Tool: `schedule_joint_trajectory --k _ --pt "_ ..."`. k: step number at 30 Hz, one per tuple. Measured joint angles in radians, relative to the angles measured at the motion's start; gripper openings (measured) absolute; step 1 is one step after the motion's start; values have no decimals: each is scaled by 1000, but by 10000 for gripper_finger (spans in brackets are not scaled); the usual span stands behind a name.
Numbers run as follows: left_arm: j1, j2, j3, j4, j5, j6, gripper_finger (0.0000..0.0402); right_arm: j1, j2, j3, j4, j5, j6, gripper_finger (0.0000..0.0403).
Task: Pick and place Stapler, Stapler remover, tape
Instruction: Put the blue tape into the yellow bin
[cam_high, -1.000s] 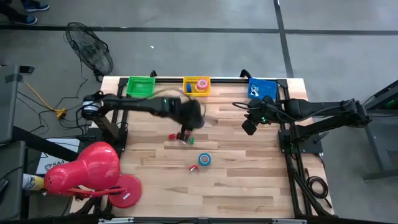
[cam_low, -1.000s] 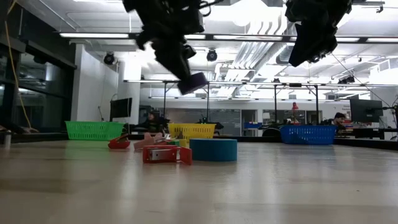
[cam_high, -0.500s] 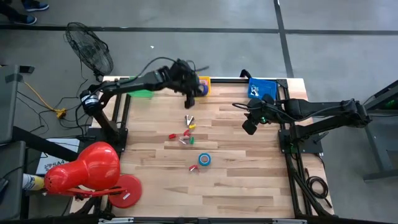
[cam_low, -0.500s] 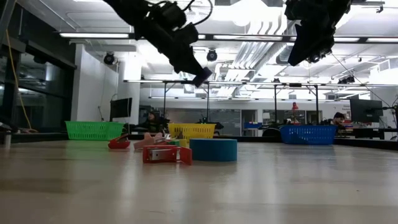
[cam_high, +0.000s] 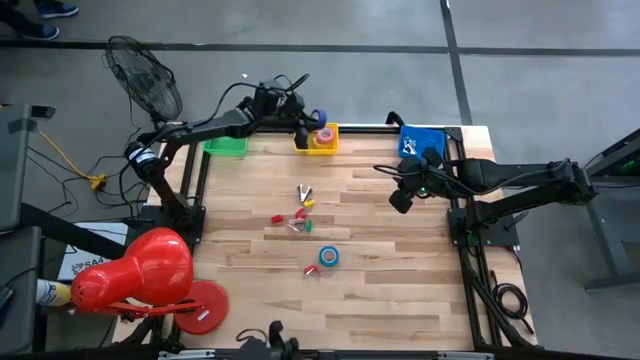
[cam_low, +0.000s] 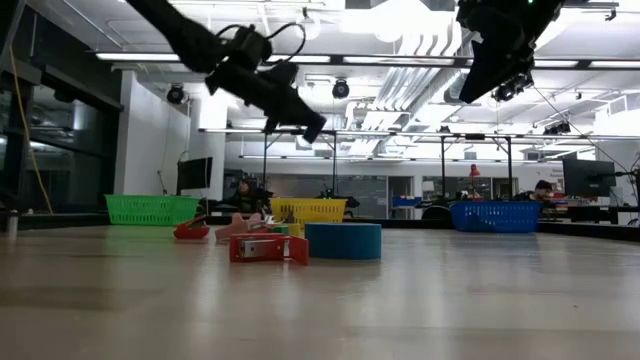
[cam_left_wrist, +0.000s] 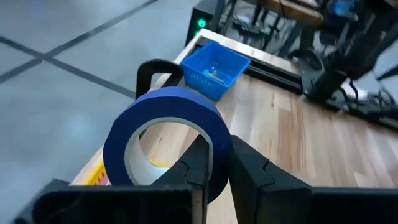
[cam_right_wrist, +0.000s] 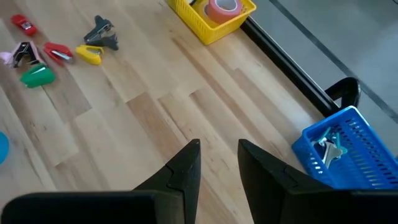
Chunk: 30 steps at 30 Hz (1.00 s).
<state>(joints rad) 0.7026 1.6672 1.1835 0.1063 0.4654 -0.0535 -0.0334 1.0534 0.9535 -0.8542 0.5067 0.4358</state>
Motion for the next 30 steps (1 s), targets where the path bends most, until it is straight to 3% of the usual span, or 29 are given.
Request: schedule_joint_trajectory --k 8,19,30 --pt "68 32 -174 319 52 -300 31 0 0 0 7 0 -11 98" --pt "70 208 -193 590 70 -586 31 0 0 0 28 -2 -10 98" --pt "70 247 -193 582 -29 -687 31 0 0 0 27 -6 -8 98"
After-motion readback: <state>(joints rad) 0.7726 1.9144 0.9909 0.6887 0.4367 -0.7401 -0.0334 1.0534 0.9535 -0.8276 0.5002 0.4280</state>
